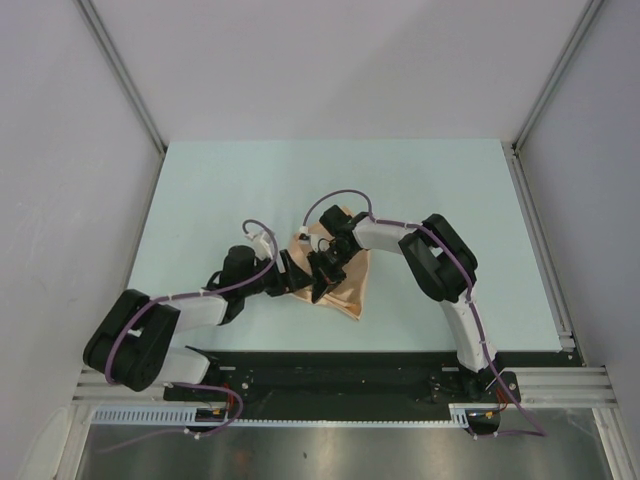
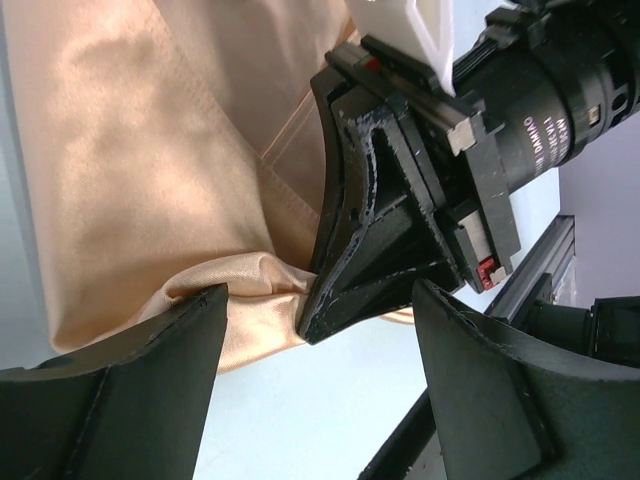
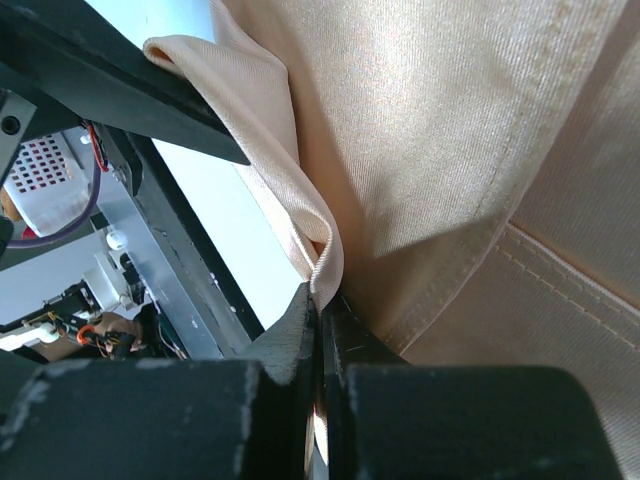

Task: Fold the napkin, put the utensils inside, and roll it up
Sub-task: Roll the napkin with the utensil

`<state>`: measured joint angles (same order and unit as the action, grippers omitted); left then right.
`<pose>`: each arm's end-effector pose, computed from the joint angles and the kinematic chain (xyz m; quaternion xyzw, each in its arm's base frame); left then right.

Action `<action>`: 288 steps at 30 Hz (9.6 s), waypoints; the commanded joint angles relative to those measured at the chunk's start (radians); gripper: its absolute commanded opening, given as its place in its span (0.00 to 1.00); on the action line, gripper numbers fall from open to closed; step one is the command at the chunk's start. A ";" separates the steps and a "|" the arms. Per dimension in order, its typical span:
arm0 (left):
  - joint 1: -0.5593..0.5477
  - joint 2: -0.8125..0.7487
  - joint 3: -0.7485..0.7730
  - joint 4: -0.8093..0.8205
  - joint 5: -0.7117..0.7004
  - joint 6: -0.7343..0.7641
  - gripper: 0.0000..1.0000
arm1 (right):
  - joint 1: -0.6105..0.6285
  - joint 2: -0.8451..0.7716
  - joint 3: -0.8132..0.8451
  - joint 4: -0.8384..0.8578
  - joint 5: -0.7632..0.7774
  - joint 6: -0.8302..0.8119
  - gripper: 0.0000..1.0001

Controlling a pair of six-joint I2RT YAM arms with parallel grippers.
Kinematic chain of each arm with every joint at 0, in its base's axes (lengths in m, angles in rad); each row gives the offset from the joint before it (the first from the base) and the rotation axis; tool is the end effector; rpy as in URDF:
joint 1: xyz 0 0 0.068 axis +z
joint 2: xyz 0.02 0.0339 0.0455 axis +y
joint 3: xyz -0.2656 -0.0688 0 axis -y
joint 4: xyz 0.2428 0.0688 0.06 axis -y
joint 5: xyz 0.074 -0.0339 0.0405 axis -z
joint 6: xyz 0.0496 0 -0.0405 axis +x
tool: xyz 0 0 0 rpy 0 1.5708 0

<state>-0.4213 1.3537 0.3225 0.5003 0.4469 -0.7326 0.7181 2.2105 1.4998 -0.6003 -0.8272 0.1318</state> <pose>0.2115 -0.1183 0.1353 -0.0224 0.8531 -0.4255 0.3012 0.2993 0.3100 0.1097 0.3122 -0.8542 -0.4120 0.0562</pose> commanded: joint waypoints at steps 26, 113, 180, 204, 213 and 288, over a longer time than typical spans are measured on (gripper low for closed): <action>0.065 0.081 -0.082 0.087 -0.043 0.058 0.77 | -0.034 -0.130 -0.078 -0.001 0.079 0.020 0.41; 0.179 -0.055 -0.066 -0.077 -0.054 0.164 0.75 | -0.086 -0.051 -0.153 0.077 0.066 -0.061 0.00; 0.177 0.180 0.030 -0.055 0.006 0.168 0.00 | 0.018 -0.690 -0.569 0.221 0.668 0.074 0.30; 0.177 0.179 0.033 -0.065 0.004 0.167 0.00 | -0.029 -0.518 -0.509 0.116 0.819 0.077 0.39; 0.177 0.162 0.043 -0.106 -0.005 0.174 0.00 | 0.013 -0.615 -0.383 0.051 0.985 0.005 0.65; 0.179 -0.168 -0.048 -0.212 -0.134 0.136 0.75 | 0.142 -0.156 -0.349 0.275 0.045 -0.221 0.14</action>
<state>-0.2443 1.2533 0.3099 0.3084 0.3340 -0.6090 0.8265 1.9610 1.1969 -0.1635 -0.5175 -0.1459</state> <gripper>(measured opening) 0.742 0.187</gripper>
